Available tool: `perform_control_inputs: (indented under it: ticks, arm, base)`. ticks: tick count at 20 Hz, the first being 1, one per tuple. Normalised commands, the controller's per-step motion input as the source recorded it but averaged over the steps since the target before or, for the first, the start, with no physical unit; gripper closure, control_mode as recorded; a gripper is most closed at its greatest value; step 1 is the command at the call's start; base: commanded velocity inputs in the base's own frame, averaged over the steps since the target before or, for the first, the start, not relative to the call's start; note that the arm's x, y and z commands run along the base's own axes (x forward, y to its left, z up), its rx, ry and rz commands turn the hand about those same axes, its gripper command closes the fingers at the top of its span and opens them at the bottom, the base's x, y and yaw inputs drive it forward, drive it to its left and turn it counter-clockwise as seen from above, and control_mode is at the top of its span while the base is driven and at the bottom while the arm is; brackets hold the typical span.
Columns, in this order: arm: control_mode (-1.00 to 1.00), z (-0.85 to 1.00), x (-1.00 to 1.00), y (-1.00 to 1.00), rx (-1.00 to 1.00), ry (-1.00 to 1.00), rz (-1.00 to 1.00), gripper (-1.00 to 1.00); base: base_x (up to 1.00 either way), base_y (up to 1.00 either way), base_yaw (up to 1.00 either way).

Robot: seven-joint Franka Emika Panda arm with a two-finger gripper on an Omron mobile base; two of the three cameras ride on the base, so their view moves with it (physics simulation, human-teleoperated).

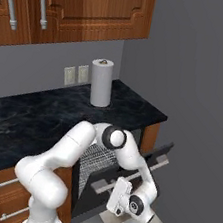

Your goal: Open the dishwasher door and pull out the top rack.

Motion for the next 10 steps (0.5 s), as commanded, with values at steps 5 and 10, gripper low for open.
perform_control_inputs:
  ticks: [5,10]
  arm:
    - [-1.0,-1.0,-0.31,-1.0,-0.07,0.38,0.11,1.0]
    - [-1.0,-0.98,-0.03,-1.0,-0.03,0.35,0.14,1.0]
  base:
    - [0.0,0.0,0.0]
    - [0.0,0.0,0.0]
